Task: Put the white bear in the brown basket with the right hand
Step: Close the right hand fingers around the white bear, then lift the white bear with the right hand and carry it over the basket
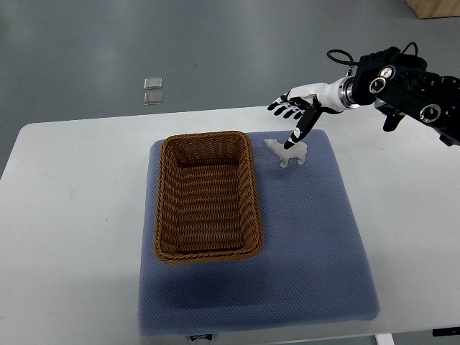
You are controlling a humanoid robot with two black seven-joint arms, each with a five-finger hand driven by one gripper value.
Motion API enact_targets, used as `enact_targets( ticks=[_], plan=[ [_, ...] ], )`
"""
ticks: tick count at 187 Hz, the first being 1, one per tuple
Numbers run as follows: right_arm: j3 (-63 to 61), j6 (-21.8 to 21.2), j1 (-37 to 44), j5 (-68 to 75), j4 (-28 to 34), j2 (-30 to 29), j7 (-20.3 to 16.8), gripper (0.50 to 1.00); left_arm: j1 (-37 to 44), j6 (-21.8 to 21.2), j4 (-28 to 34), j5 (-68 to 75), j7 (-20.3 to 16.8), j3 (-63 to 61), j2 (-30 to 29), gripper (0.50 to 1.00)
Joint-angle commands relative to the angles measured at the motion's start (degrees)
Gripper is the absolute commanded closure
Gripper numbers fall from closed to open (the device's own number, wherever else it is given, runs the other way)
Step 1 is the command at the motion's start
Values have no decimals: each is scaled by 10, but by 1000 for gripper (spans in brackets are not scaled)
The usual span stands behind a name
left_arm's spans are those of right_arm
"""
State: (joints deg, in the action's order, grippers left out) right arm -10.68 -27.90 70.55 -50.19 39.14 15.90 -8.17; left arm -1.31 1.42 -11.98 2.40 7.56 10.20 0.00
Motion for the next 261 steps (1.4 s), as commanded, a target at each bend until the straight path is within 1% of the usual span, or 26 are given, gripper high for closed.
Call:
enact_targets(
  ticks=[1, 33, 56, 91, 99, 106, 111, 122, 129, 133, 142, 156, 168, 174, 175, 178, 179, 180, 181, 182, 183, 184, 189, 228, 244, 261],
  plan=[
    [8, 21, -8, -10, 0, -9, -1, 556, 1, 0, -1, 0, 0, 0, 0, 500],
    [8, 55, -32, -23, -2, -15, -1, 558, 1, 0, -2, 0, 0, 0, 0, 500],
    [8, 65, -53, -27, -2, -16, 0, 560, 1, 0, -2, 0, 0, 0, 0, 500],
    [8, 106, -73, -71, -4, -25, 1, 574, 1, 0, -2, 0, 0, 0, 0, 500],
    [8, 115, -73, -72, -5, -28, 1, 599, 1, 0, -2, 0, 1, 0, 0, 500],
    [8, 120, -74, -72, -5, -31, 1, 607, 1, 0, -2, 0, 1, 0, 0, 500],
    [8, 123, -78, -72, -6, -32, 1, 630, 1, 0, -2, 0, 0, 0, 0, 500],
    [8, 125, -80, -72, -6, -33, 1, 648, 1, 0, -2, 0, 0, 0, 0, 500],
    [8, 126, -80, -73, -6, -37, 1, 685, 1, 0, -2, 0, 0, 0, 0, 500],
    [8, 126, -80, -73, -6, -38, 1, 691, 1, 0, -2, 0, 0, 0, 0, 500],
    [9, 128, -80, -74, -8, -40, 2, 758, 1, 0, -2, 0, 0, 0, 0, 500],
    [11, 129, -82, -75, -8, -40, 3, 811, 1, -1, 0, 0, 0, 0, 0, 500],
    [12, 129, -83, -77, -8, -40, 4, 840, 1, 0, 1, 0, 0, 0, 0, 500],
    [12, 129, -83, -77, -8, -40, 4, 875, 1, 0, 1, 0, 0, 0, 0, 500],
    [12, 129, -83, -77, -8, -40, 5, 893, 1, -1, 1, 0, 0, 0, 0, 500],
    [12, 129, -83, -77, -8, -40, 5, 908, 1, -1, 1, 0, 0, 0, 0, 500],
    [12, 129, -83, -77, -8, -40, 5, 926, 1, -1, 1, 0, 0, 0, 0, 500],
    [12, 129, -83, -77, -8, -40, 5, 926, 1, -1, 1, 0, 0, 0, 0, 500],
    [13, 129, -83, -77, -8, -40, 5, 942, 1, 0, 1, 0, 0, 0, 0, 500],
    [13, 129, -83, -77, -8, -40, 5, 942, 1, 0, 1, 0, 0, 0, 0, 500],
    [13, 129, -82, -77, -8, -40, 5, 959, 1, -1, 1, 0, 1, 0, 0, 500],
    [13, 129, -82, -77, -8, -40, 5, 959, 1, -1, 1, 0, 1, 0, 0, 500],
    [13, 129, -82, -77, -8, -39, 5, 1000, 1, -1, 1, 0, 0, 0, 0, 500],
    [12, 121, -71, -77, -6, -32, 4, 1000, 1, 0, 2, 0, 0, 0, 0, 500],
    [13, 119, -50, -75, -4, -28, 4, 1000, 1, -1, 2, 0, 0, 0, 0, 500],
    [12, 108, -42, -75, 0, -17, 4, 1000, 1, -1, 2, 0, 0, 0, 0, 500]
  ],
)
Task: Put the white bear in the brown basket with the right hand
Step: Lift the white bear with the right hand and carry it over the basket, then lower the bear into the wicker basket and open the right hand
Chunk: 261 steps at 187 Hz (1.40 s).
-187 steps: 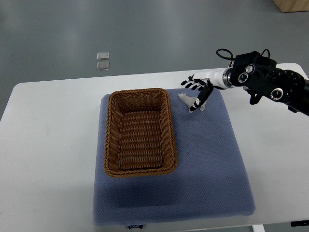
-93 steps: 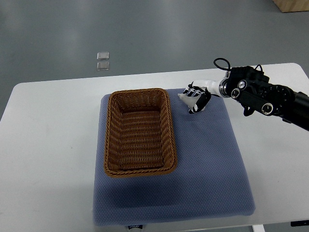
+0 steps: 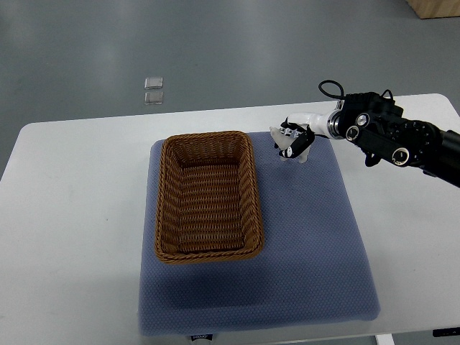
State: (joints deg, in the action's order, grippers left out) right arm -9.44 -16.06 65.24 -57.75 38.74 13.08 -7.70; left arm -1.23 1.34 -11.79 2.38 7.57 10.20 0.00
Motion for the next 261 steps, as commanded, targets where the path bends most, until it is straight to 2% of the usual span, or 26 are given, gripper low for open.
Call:
enact_targets(
  ticks=[1, 61, 91, 111, 160, 197, 215, 261],
  plan=[
    [-1, -13, 13, 1, 5, 12, 0, 1000, 0, 1, 0, 0, 1, 0, 0, 500],
    [-1, -46, 120, 42, 90, 63, -6, 1000, 0, 0, -3, 0, 0, 0, 0, 500],
    [2, -49, 166, 89, 119, 53, -25, 1000, 0, 0, -3, 0, 0, 0, 0, 500],
    [24, -42, 183, 110, 129, 23, -27, 1000, 0, 0, -2, 0, 0, 0, 0, 500],
    [47, -7, 158, 116, 125, -81, -26, 1000, 0, 1, -3, 0, 0, 0, 0, 500],
    [74, 25, 111, 111, 113, -129, -26, 1000, 0, 0, -2, 0, 0, 0, 0, 500],
    [77, 30, 87, 106, 90, -131, -25, 1000, 0, 1, -3, 0, 0, 0, 0, 500],
    [86, 31, 67, 102, 78, -131, -23, 1000, 0, 1, -3, 0, 0, 0, 0, 500]
  ],
)
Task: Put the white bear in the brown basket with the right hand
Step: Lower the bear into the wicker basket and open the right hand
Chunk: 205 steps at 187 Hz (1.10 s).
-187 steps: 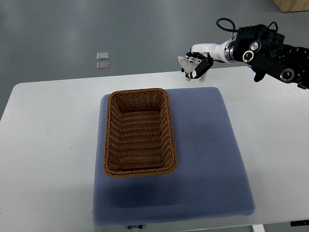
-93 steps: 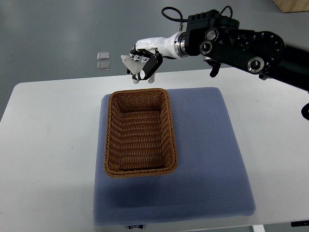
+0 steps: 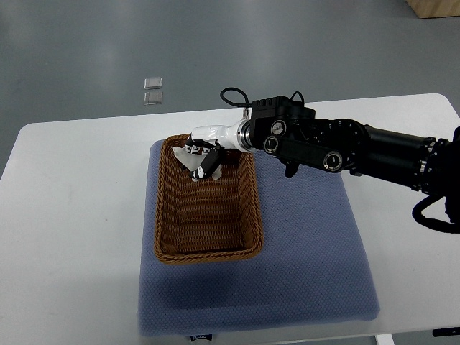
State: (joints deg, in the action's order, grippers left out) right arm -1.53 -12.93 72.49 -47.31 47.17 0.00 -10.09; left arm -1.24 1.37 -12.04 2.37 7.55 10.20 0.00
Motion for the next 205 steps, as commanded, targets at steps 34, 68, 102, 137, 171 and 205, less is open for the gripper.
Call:
enact_targets(
  ticks=[34, 68, 102, 137, 171, 205],
  plan=[
    [16, 1, -18, -8, -6, 0, 2, 1000, 0, 0, -1, 0, 0, 0, 0, 500],
    [17, 11, -36, -8, -10, 0, 2, 1000, 0, 0, -1, 0, 0, 0, 0, 500],
    [17, 13, -44, -8, -11, 0, 2, 1000, 0, -1, -1, 0, 0, 0, 0, 500],
    [9, 10, -43, -2, -13, 0, 2, 648, 0, 0, -1, 0, 1, 0, 0, 500],
    [8, 6, -36, 0, -13, 0, 2, 572, 0, 0, -1, 0, 0, 0, 0, 500],
    [-19, -7, -19, 2, -13, 0, 2, 572, 0, 0, -1, 0, 0, 0, 0, 500]
  ],
)
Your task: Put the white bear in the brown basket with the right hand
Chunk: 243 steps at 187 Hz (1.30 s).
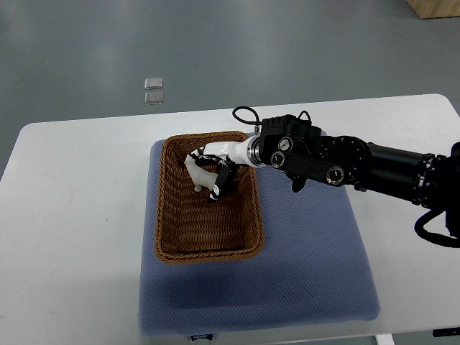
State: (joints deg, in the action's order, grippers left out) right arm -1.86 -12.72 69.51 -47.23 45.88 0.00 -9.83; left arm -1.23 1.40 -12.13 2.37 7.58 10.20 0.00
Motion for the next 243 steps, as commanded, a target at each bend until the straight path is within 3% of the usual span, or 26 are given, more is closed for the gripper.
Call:
enact_targets(
  ticks=[1, 33, 54, 97, 122, 146, 177, 206, 243],
  plan=[
    [-16, -9, 11, 1, 0, 0, -1, 572, 0, 0, 0, 0, 0, 0, 0, 500],
    [-53, -13, 33, 7, 0, 1, 0, 570, 0, 0, 0, 0, 0, 0, 0, 500],
    [-102, -21, 35, 13, 1, 40, 1, 570, 0, 0, -1, 0, 0, 0, 0, 500],
    [-311, -7, -18, 62, -1, 113, 11, 572, 0, 0, -1, 0, 1, -1, 0, 500],
    [-501, 45, -122, 132, -1, 113, 57, 572, 0, 0, -1, 1, 1, -1, 0, 500],
    [-604, 60, -209, 213, -3, 105, 108, 572, 0, 0, -1, 1, 1, -1, 0, 500],
    [-629, 57, -276, 306, -20, 70, 162, 570, 0, 0, -2, 1, 1, -1, 0, 500],
    [-628, 54, -286, 370, -64, 41, 225, 570, 0, 0, -2, 1, 1, -1, 0, 500],
    [-629, 54, -286, 432, -92, 20, 234, 568, 0, 0, -1, 1, 1, -1, 0, 500]
  ],
)
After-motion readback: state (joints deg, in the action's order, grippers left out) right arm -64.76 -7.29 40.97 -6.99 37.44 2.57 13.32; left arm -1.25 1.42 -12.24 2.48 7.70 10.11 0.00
